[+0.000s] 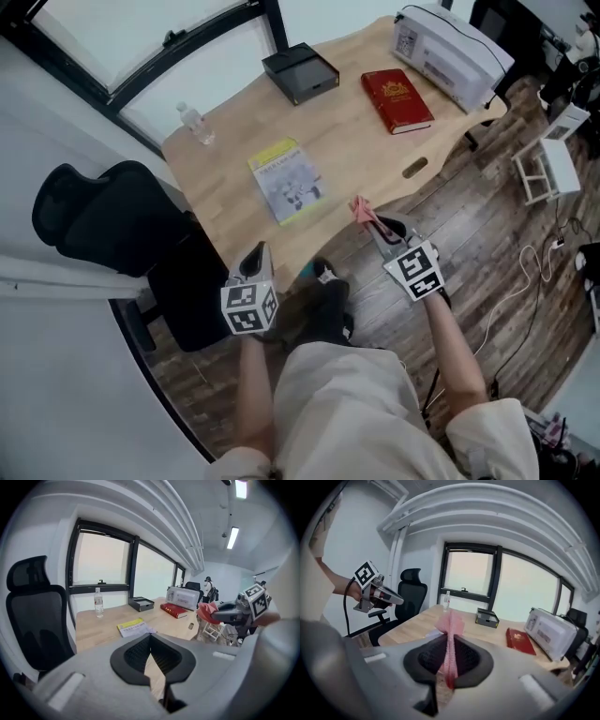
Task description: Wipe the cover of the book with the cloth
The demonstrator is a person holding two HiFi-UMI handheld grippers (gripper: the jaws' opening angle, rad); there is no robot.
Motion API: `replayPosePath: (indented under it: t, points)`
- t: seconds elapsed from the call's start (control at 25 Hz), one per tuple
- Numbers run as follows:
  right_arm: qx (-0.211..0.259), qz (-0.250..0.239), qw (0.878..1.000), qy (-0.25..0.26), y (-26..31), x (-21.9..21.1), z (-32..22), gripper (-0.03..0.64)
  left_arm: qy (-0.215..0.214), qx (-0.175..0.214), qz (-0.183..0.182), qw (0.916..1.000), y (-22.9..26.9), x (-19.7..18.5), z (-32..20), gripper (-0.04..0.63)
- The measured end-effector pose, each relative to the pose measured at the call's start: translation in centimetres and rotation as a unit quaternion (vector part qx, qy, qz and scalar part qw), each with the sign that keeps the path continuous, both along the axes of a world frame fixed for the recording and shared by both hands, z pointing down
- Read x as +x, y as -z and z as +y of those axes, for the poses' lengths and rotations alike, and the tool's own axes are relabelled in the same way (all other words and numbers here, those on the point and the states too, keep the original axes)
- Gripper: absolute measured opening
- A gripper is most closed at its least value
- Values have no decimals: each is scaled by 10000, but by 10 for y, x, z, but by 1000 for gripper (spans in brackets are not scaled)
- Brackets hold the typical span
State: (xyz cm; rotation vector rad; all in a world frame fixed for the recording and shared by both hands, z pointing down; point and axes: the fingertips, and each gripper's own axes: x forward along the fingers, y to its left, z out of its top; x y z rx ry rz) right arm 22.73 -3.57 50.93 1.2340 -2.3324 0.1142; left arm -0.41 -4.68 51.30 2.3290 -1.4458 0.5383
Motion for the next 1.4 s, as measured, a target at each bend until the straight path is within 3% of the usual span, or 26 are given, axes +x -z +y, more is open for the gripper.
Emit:
replayPosePath:
  t: [0.2, 0.44, 0.68, 0.88, 1.2, 1.4]
  points:
    - [-149, 256, 9986, 448, -11, -12, -78, 31, 55, 2, 64, 10000, -18, -3, -56, 6]
    - [-646, 440, 9912, 1070, -34, -48, -151, 31, -15, -361, 332, 9988, -49, 4, -119, 6]
    - [-1200, 671, 9784, 1543, -79, -73, -191, 31, -124, -741, 583, 9955, -88, 5, -163, 6]
    - [-1721, 1054, 9576, 2054, -124, -98, -199, 31, -30, -1314, 885, 9874, -130, 1, -186, 6]
    - [-1647, 1801, 9385, 2444, -168, -118, -221, 31, 129, -1702, 770, 9823, -171, 13, -209, 6]
    - [-1356, 2150, 9158, 3111, -178, -131, -232, 31, 42, -1955, 494, 9795, -195, 33, -205, 6]
